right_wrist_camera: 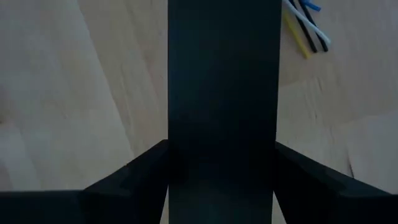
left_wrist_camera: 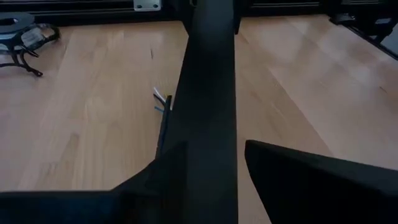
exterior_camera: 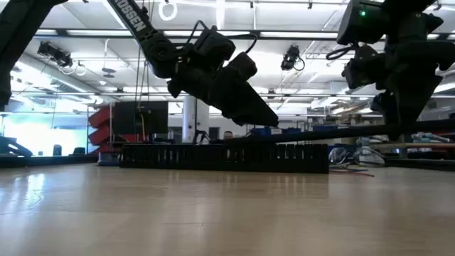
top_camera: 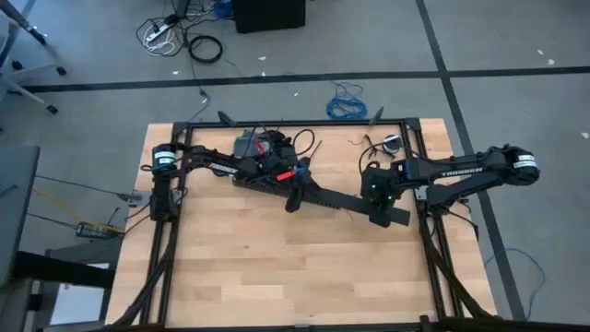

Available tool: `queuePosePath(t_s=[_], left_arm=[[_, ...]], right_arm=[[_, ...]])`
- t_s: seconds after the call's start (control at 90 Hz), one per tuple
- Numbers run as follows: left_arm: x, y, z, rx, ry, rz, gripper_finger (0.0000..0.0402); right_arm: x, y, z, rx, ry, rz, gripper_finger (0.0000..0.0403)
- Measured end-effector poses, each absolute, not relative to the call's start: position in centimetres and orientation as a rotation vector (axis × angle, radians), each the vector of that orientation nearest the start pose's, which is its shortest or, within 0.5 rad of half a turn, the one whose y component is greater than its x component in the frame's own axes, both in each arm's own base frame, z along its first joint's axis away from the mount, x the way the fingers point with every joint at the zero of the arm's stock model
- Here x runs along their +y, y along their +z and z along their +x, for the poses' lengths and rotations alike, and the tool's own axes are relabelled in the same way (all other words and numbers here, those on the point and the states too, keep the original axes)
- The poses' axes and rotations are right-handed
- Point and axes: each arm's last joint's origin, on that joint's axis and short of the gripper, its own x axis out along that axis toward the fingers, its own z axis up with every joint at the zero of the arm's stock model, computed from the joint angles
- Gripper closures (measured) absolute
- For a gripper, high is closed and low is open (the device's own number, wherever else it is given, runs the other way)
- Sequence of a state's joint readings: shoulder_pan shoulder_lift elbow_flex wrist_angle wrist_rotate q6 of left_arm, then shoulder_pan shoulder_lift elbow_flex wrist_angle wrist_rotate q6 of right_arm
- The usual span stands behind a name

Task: Ziptie cables
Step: Close the black cable duct cover

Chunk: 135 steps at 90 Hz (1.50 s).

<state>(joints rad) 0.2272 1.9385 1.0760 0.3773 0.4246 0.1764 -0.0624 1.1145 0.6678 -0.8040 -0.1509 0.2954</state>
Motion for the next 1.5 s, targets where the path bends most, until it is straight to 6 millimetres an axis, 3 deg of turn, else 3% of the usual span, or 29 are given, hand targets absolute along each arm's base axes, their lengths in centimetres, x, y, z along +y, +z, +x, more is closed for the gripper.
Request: queuePosePath(t_s=[0.611, 1.033, 1.144, 1.411, 1.5], left_arm=[[7.84, 15.63, 39.40, 0.472, -0.241, 0.002, 0.0245], [8.09, 15.53, 39.40, 0.493, -0.149, 0.028, 0.0248], [8.09, 15.53, 39.40, 0.493, -0.150, 0.029, 0.0275], [8.08, 15.53, 39.40, 0.491, -0.156, 0.049, 0.0388], [8.08, 15.53, 39.40, 0.491, -0.157, 0.049, 0.0397]], right_arm=[[-0.63, 19.73, 18.09, 1.249, -0.107, 0.389, 0.0164], [-0.62, 19.73, 18.09, 1.249, -0.105, 0.388, 0.0163], [-0.62, 19.73, 18.09, 1.249, -0.105, 0.388, 0.0163], [-0.62, 19.73, 18.09, 1.249, -0.105, 0.388, 0.0163], [-0.62, 19.73, 18.09, 1.249, -0.105, 0.388, 0.0163]])
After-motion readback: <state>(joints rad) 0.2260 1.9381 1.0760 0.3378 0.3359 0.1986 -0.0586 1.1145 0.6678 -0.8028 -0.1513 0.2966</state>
